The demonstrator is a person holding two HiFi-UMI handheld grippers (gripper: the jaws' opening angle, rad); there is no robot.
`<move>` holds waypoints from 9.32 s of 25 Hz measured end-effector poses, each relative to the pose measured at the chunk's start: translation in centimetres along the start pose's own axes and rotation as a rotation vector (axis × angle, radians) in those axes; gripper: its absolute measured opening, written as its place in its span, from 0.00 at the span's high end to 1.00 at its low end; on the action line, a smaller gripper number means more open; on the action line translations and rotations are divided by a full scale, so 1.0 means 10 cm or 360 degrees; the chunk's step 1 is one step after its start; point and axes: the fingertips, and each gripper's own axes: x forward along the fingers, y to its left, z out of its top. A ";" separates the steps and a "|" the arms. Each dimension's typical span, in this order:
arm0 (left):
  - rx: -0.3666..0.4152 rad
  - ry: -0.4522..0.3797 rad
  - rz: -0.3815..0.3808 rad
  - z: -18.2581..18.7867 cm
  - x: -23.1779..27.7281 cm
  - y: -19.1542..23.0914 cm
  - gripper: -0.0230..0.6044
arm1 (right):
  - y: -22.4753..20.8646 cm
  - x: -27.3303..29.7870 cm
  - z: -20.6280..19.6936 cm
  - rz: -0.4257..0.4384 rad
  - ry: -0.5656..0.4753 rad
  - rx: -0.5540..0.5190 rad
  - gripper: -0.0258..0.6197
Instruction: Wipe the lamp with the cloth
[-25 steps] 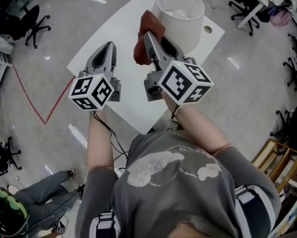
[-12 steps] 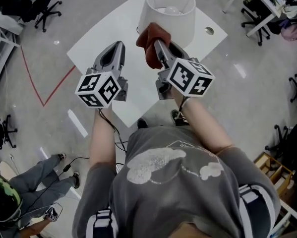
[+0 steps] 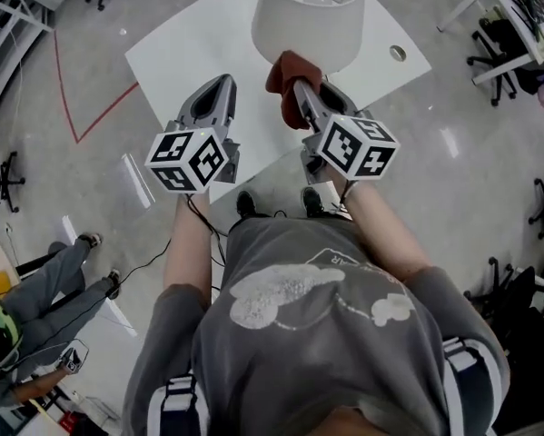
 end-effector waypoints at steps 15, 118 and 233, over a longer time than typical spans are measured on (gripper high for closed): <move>0.0148 -0.0239 0.0344 0.16 -0.11 -0.27 0.95 | -0.22 -0.49 0.84 0.0426 -0.0160 -0.0304 0.83; -0.0027 -0.0529 0.0866 0.55 0.29 -0.68 0.95 | -0.62 0.91 2.36 0.1191 0.0020 -0.0673 0.83; -0.0182 -0.0946 0.2319 0.05 1.54 -2.51 0.95 | -1.13 1.80 1.58 0.2328 0.1049 -0.0947 0.83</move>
